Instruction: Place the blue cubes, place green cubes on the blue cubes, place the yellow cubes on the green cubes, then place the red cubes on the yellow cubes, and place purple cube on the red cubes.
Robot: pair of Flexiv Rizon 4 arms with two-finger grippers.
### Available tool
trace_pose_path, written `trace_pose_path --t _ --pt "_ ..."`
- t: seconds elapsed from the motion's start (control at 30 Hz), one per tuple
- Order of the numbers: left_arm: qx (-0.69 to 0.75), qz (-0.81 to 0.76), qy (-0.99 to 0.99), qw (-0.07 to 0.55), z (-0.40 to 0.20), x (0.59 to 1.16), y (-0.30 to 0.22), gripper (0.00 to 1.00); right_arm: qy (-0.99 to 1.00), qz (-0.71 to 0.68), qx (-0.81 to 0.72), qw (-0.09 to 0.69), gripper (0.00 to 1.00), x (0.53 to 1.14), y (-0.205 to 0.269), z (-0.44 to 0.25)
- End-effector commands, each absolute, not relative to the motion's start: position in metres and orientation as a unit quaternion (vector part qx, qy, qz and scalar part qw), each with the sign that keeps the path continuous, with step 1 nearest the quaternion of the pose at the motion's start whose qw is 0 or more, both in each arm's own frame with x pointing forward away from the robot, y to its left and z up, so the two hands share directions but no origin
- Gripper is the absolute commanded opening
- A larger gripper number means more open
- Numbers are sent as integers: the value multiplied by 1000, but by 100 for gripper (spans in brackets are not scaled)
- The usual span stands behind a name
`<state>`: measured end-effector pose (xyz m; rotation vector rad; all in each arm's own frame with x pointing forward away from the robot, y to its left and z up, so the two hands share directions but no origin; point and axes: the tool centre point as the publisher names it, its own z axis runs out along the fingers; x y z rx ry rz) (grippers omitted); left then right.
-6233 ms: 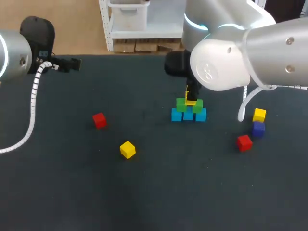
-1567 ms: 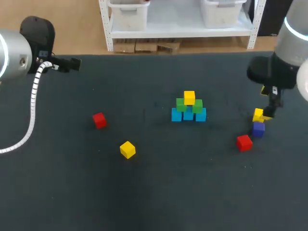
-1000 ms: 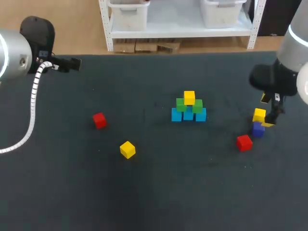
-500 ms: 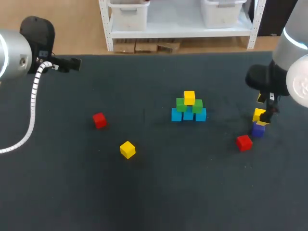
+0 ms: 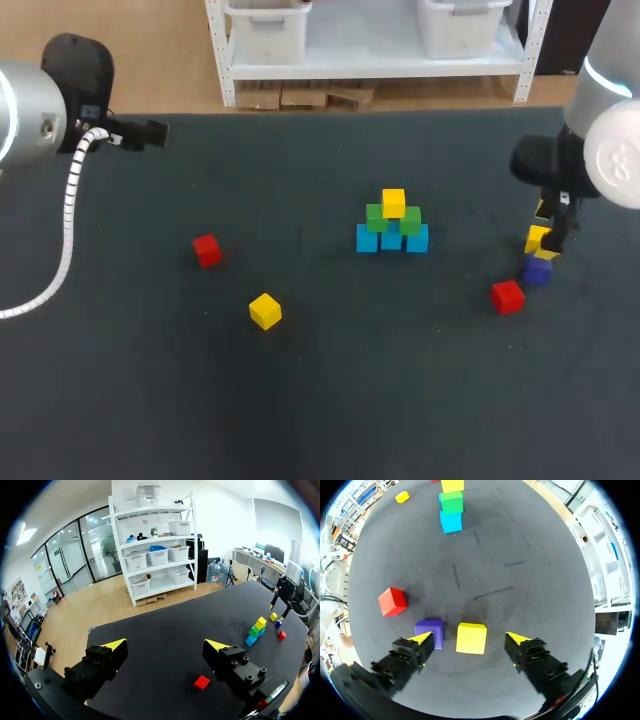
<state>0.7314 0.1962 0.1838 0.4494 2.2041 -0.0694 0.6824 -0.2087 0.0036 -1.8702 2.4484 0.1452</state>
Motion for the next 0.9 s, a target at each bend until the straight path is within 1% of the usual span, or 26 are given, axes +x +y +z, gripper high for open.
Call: trace_pose_path --t 0.03,0.1,0.13,0.27,0.4,0.47,0.6,0.67,0.7,0.73,0.77,0.8,0.87,0.9 --pt "182 -31 884 431 184 733 197 100 795 50 -603 25 58 684 -211 -8" --pt "182 -31 884 431 184 733 197 100 797 54 -600 27 54 684 -211 -8" --pt "182 -31 884 431 184 733 197 100 798 58 -598 30 57 684 -212 -8" --pt "182 -31 884 431 184 733 197 100 798 58 -599 37 85 685 -211 0" --pt "182 -31 884 431 184 733 197 100 798 52 -599 41 97 686 -212 6" --pt "182 -31 884 431 184 733 197 100 798 50 -599 41 98 686 -213 6" --pt "182 -31 884 431 184 733 197 100 797 49 -601 35 93 687 -211 1" --pt "182 -31 884 431 184 733 197 100 796 51 -602 32 86 688 -210 -2" --pt "182 -31 884 431 184 733 197 100 796 51 -602 31 81 688 -210 -3" --pt "182 -31 884 431 184 733 197 100 796 52 -602 31 80 688 -210 -3" --pt "182 -31 884 431 184 733 197 100 796 53 -602 30 75 688 -209 -3" --pt "182 -31 884 431 184 733 197 100 796 53 -603 29 73 688 -208 -4" --pt "182 -31 884 431 184 733 197 100 795 54 -604 28 64 689 -208 -4" --pt "182 -31 884 431 184 733 197 100 795 54 -604 28 50 689 -208 -4"
